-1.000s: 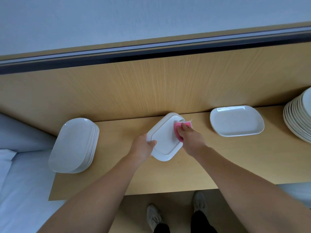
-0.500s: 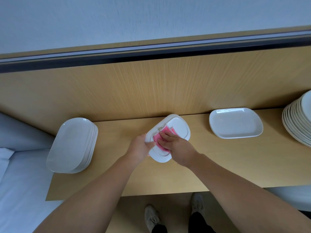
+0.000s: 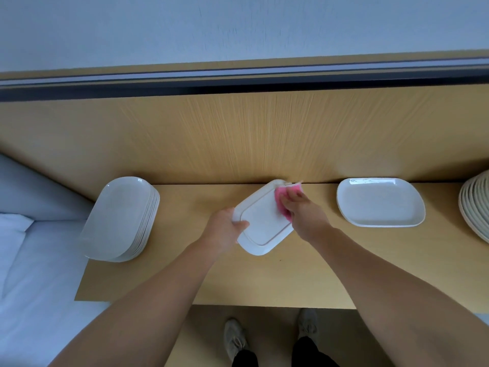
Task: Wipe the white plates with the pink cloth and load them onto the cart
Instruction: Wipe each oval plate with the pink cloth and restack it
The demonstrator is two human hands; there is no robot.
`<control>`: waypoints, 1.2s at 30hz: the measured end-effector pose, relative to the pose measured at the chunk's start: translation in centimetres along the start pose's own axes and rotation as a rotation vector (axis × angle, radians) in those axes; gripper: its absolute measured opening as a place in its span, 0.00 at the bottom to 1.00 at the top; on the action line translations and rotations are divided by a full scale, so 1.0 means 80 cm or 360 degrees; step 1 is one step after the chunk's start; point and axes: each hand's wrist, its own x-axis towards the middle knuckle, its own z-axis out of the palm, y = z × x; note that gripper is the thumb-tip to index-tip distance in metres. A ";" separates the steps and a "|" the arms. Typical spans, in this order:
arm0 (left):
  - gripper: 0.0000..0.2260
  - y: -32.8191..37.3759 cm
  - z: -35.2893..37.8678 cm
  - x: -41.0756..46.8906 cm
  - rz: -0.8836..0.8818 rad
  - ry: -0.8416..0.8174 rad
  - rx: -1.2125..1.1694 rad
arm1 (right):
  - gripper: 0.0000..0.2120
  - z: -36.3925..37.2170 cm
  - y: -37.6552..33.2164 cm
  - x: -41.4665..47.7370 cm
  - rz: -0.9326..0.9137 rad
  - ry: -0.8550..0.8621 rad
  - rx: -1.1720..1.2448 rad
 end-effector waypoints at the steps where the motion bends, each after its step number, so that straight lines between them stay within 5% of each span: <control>1: 0.11 0.002 0.001 -0.002 -0.0025 0.0008 -0.0005 | 0.15 -0.003 0.006 0.001 -0.0100 0.0046 -0.0060; 8: 0.10 0.018 0.007 -0.030 -0.0057 0.0088 -0.0075 | 0.11 -0.039 0.004 -0.019 0.0015 0.0428 0.0428; 12: 0.10 0.029 -0.003 -0.064 0.0014 0.0135 -0.0097 | 0.14 -0.070 -0.013 -0.032 -0.0187 0.0614 0.0717; 24: 0.09 0.010 -0.091 -0.157 0.0203 0.0671 0.0092 | 0.18 -0.133 -0.103 -0.024 -0.0546 0.0426 0.1148; 29: 0.06 -0.019 -0.131 -0.182 0.0203 0.0916 0.0215 | 0.18 -0.140 -0.145 -0.010 -0.0663 0.0386 0.1140; 36: 0.13 -0.080 -0.175 -0.189 0.0103 0.1110 0.0675 | 0.17 -0.133 -0.205 0.001 -0.0769 0.0386 0.1058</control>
